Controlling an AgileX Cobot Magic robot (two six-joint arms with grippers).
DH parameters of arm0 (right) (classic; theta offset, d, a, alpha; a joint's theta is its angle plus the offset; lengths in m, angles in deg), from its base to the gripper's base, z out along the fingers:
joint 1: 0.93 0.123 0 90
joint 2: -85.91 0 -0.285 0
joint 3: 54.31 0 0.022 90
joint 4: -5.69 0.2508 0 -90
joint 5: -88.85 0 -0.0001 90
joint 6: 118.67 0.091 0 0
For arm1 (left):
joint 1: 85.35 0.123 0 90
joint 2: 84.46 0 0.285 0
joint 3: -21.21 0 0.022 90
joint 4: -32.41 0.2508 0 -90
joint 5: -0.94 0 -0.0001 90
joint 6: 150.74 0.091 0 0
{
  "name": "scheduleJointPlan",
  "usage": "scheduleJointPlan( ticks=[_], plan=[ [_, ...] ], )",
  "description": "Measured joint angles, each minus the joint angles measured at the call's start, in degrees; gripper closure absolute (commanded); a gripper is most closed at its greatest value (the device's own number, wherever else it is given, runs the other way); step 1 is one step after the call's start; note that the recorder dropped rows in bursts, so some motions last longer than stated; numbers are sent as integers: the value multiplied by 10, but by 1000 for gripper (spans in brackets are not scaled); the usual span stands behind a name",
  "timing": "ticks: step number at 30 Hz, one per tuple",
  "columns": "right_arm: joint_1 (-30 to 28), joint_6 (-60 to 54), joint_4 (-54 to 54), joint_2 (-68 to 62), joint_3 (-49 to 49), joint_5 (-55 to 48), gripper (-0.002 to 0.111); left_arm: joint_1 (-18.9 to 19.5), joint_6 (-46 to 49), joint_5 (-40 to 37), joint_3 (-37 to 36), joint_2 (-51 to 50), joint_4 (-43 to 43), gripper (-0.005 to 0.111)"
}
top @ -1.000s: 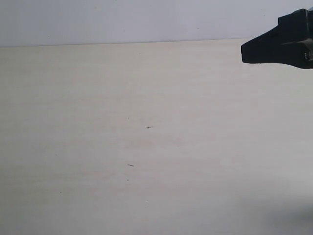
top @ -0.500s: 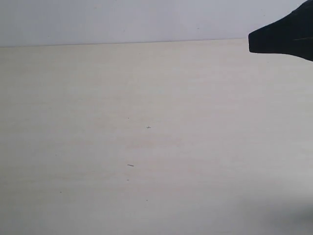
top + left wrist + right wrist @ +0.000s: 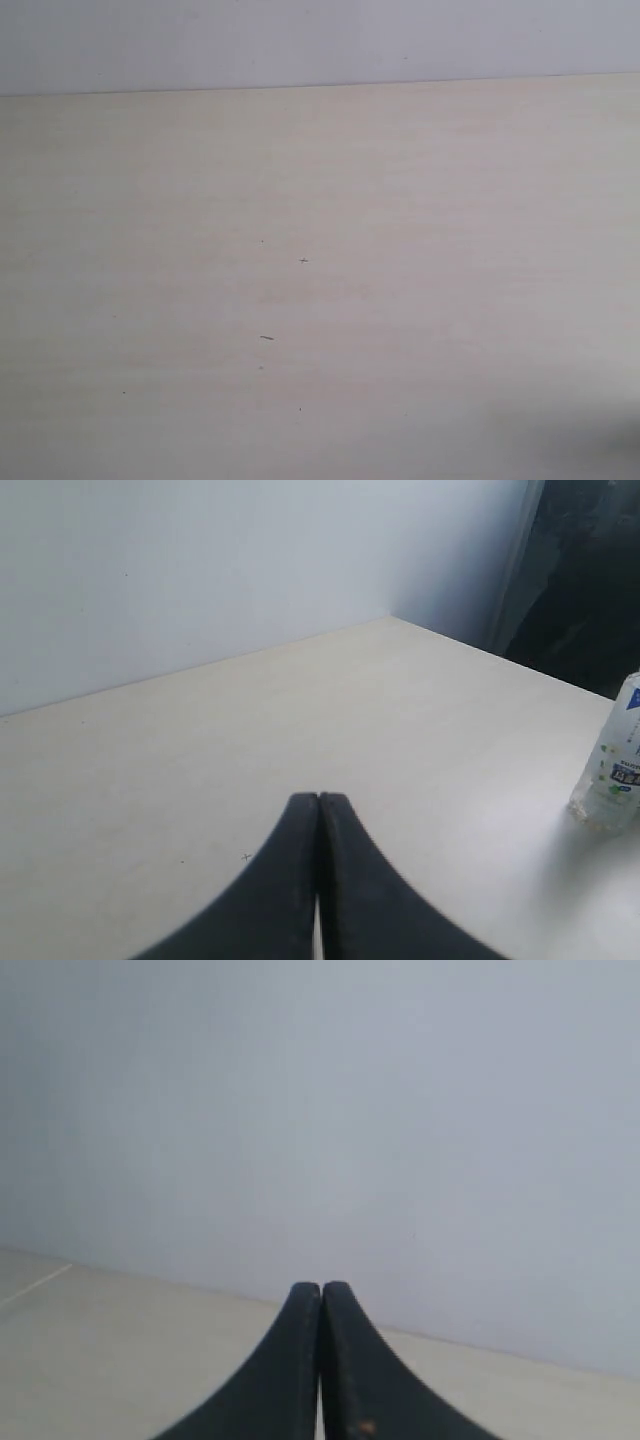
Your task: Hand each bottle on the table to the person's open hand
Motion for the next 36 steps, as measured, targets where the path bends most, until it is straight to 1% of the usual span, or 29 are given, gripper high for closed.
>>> scheduleJointPlan(
  ticks=[2,5,10,13,16,21,23,24,28,33,36],
  plan=[
    [-1,-5,-8,61,-19,12,108,0,0,0,0,0,0,107],
    [-2,-9,-11,111,-21,18,108,0,0,0,0,0,0,107],
    [-2,-9,-12,124,-24,25,108,0,0,0,0,0,0,107],
    [-2,-2,-32,123,-32,36,108,0,0,0,0,0,0,107],
    [-2,80,-129,135,-41,46,108,0,0,0,0,0,0,107],
    [-2,376,-403,177,-73,63,108,0,0,0,0,0,0,107],
    [-2,457,-490,195,-92,63,108,0,0,0,0,0,0,107],
    [-2,475,-519,201,-100,65,108,0,0,0,0,0,0,107],
    [-2,512,-562,220,-141,67,108,0,0,0,0,0,0,107],
    [-4,519,-569,239,-212,107,108,0,0,0,0,0,0,107],
    [-21,519,-570,239,-249,131,108,0,0,0,0,0,0,107]
  ],
)
